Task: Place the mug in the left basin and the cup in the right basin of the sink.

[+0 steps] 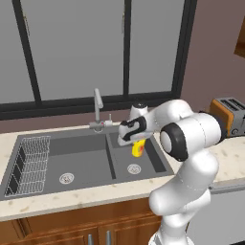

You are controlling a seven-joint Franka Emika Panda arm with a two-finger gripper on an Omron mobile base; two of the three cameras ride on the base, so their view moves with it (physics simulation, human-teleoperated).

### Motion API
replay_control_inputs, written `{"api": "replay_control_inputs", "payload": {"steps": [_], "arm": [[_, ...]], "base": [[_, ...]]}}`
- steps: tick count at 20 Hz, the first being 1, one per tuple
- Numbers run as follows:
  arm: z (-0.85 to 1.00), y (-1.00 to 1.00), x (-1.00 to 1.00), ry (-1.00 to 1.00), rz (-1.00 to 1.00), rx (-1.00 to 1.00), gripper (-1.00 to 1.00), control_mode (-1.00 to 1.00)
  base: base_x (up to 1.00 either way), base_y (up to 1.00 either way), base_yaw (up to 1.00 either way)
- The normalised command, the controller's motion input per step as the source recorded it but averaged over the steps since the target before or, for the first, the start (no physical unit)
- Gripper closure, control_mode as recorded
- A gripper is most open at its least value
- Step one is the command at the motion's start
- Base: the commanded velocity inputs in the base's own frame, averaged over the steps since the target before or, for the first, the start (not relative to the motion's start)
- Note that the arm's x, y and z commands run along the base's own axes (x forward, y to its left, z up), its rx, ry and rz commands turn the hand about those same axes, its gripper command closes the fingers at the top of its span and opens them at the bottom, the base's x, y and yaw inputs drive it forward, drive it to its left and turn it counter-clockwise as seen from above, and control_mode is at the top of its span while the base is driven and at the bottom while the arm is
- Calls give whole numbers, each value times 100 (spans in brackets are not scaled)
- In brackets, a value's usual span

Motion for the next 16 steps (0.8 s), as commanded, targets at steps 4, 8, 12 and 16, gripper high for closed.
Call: {"api": "replay_control_inputs", "payload": {"steps": [4,8,12,16], "arm": [[-41,0,42,-1,0,0,100,-100],[-39,0,34,-1,0,0,100,-100],[-31,0,16,-2,0,0,100,-100],[-36,0,15,-2,0,0,100,-100]], "base": [[0,0,0],[0,0,0],[0,0,0],[0,0,0]]}}
